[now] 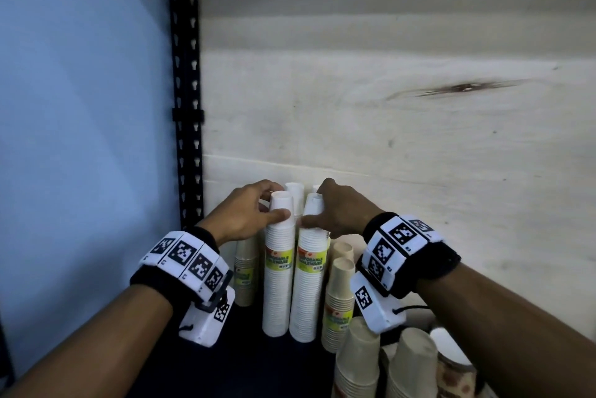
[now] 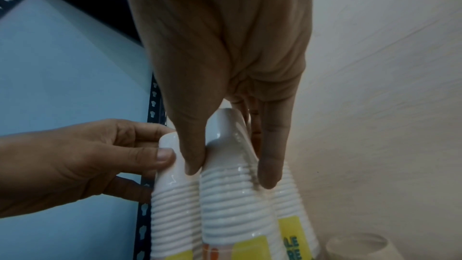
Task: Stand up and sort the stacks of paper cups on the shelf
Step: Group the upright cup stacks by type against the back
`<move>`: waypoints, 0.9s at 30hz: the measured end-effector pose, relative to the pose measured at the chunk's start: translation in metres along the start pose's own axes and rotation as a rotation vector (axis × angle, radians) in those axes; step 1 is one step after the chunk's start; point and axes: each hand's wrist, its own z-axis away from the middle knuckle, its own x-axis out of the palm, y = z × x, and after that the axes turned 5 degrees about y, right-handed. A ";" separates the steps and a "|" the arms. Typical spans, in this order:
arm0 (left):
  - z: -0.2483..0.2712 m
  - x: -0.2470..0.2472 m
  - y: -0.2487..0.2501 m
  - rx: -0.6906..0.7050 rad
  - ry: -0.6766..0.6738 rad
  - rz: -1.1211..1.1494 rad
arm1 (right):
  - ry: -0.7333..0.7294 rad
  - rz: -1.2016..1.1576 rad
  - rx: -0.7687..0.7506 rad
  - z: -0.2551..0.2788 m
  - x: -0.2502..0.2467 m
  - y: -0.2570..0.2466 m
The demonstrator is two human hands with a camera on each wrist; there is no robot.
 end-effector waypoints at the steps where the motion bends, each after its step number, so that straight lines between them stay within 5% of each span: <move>1: -0.001 0.000 0.000 0.003 -0.008 0.001 | 0.000 -0.008 0.003 0.000 0.000 0.000; 17: 0.002 -0.001 -0.006 -0.012 0.020 -0.029 | -0.008 0.097 0.008 0.008 -0.006 0.002; 23: 0.020 -0.012 0.025 0.088 0.245 -0.204 | -0.092 0.253 0.023 0.035 -0.031 0.017; 27: 0.045 -0.006 0.052 0.132 0.163 -0.167 | -0.154 0.237 0.026 0.070 -0.050 0.033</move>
